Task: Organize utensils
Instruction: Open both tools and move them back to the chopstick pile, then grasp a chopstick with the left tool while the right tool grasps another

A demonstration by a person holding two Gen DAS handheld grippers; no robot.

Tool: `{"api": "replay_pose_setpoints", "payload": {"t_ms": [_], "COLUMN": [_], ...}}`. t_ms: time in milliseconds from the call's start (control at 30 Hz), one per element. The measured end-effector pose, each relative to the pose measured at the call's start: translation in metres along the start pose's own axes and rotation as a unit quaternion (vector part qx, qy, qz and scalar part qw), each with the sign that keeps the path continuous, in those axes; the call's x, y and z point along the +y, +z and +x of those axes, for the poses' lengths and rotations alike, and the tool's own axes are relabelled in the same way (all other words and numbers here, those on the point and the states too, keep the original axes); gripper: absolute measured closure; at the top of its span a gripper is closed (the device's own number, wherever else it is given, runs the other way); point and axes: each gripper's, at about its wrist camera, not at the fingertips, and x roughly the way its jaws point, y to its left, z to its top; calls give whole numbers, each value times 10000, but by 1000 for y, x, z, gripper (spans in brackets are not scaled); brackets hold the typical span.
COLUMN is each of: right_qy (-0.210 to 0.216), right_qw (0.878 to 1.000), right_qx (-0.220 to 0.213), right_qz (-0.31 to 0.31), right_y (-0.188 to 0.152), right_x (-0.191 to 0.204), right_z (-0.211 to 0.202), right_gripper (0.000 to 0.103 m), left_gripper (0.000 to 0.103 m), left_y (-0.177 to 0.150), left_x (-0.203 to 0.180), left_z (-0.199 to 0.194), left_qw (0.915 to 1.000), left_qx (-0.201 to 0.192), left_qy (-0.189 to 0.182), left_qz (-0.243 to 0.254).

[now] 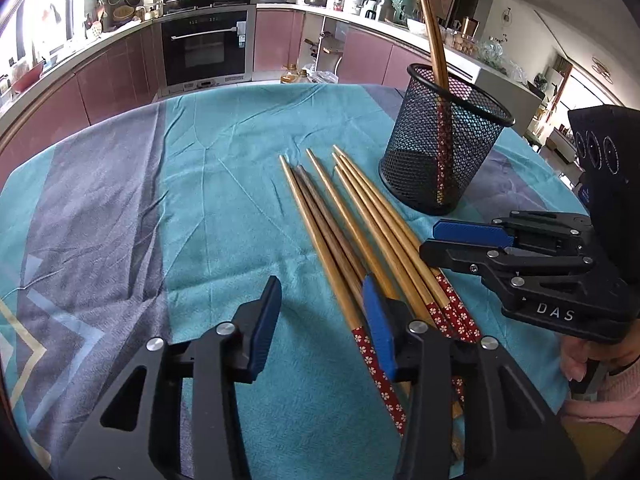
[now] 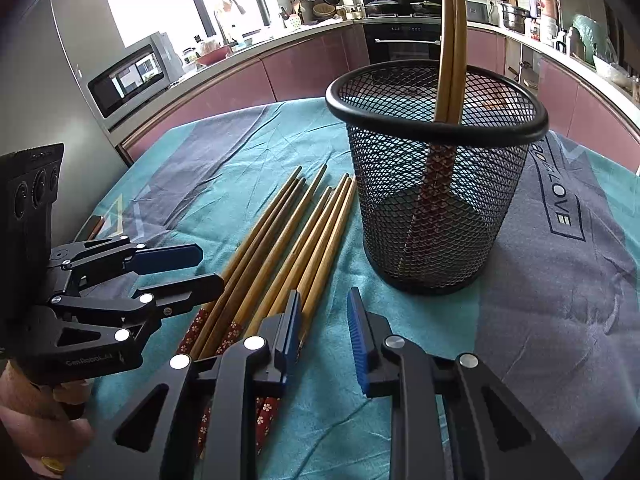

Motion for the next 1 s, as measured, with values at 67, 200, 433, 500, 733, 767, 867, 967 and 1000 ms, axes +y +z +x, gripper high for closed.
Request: {"api": "replay_pose_setpoints", "payload": {"t_ms": [67, 200, 433, 500, 733, 767, 867, 967, 1000], "right_qy": [-40, -110, -220, -238, -280, -275, -193, -119, -105], "right_qw": [10000, 9999, 9997, 9997, 9996, 9996, 9997, 9996, 9995], "right_qx": [0, 19, 77, 85, 43, 32, 4, -25, -43], "right_qz": [-39, -43, -73, -77, -39, -12, 132, 259, 290], "right_y": [0, 1, 2, 4, 10, 11, 11, 10, 9], "right_x": [2, 2, 5, 5, 7, 6, 2, -2, -4], "right_z": [0, 1, 4, 6, 14, 15, 15, 12, 11], "right_gripper": [81, 83, 85, 85, 88, 90, 95, 97, 97], "left_gripper": [66, 74, 71, 71, 76, 78, 89, 94, 94], "left_y": [0, 1, 1, 4, 14, 15, 17, 17, 17], "left_x": [1, 4, 4, 3, 2, 2, 3, 5, 5], "left_z": [2, 2, 6, 9, 19, 21, 23, 23, 23], "left_qw": [10000, 10000, 9999, 9999, 9997, 9997, 9996, 9994, 9993], "left_qx": [19, 44, 89, 107, 138, 140, 144, 132, 117], "left_qy": [-5, -21, 76, 108, 185, 194, 158, 109, 100], "left_qz": [-15, -35, -5, -1, -11, -38, -163, -310, -354]}}
